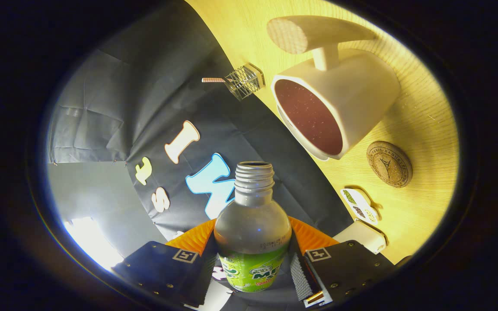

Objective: Take the bottle from table, then pour the juice into the cup, finally place the bottle on the coaster

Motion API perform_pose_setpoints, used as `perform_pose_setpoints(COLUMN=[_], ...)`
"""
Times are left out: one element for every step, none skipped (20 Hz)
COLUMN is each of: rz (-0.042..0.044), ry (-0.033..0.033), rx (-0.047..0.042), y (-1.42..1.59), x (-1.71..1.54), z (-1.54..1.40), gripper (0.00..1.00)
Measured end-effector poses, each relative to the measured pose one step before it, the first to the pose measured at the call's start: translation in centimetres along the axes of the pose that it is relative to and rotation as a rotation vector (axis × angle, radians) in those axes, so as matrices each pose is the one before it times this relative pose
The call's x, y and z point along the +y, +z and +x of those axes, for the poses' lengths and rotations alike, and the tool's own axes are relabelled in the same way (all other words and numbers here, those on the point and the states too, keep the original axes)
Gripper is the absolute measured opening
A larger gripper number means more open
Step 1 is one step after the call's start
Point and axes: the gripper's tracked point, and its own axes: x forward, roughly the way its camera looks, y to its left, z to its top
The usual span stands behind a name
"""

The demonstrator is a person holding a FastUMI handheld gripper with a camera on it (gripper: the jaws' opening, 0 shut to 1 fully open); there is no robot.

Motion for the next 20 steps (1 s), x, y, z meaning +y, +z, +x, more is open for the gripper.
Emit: perform_pose_setpoints(rz=[-0.00248,-0.00379,-0.00383,-0.00292,-0.00075,0.00146,0.00071,-0.00290,-0.00394,-0.00157,0.00277,0.00516,0.00197,-0.00496,-0.00248,0.00218,-0.00018,-0.00346,-0.00131,0.00232], ry=[-0.00287,-0.00337,-0.00202,-0.00158,-0.00156,0.00052,0.00079,0.00033,-0.00193,0.00143,0.00436,0.01208,0.00354,-0.00314,0.00004,0.00290,0.00125,-0.00225,-0.00163,0.00171], rx=[-0.00052,0.00039,-0.00040,0.00082,-0.00163,-0.00122,0.00108,0.00129,0.00105,-0.00067,-0.00252,-0.00561,-0.00151,0.00185,-0.00114,0.00041,0.00167,0.00182,-0.00021,-0.00095], y=[0.022,0.033,0.075,0.025,0.078,0.106,-0.042,-0.079,-0.025,0.055,0.068,0.077,0.034,-0.045,0.064,-0.018,-0.116,-0.152,0.014,0.025], x=[-0.202,-0.239,-0.175,-0.013,-0.160,0.044,0.016,0.057,-0.035,0.101,0.035,0.299,0.116,-0.169,-0.068,0.235,0.071,-0.102,-0.137,0.157], z=[0.016,0.009,-0.245,-0.173,0.054,0.053,-0.002,0.002,-0.007,-0.017,0.029,-0.024,-0.053,-0.097,-0.054,-0.018,0.034,-0.105,-0.094,-0.070], gripper=[0.75,0.76,0.75,0.76,0.76,0.75,0.76,0.75,0.76,0.76,0.76,0.76,0.76,0.75,0.76,0.75,0.75,0.76,0.75,0.75])
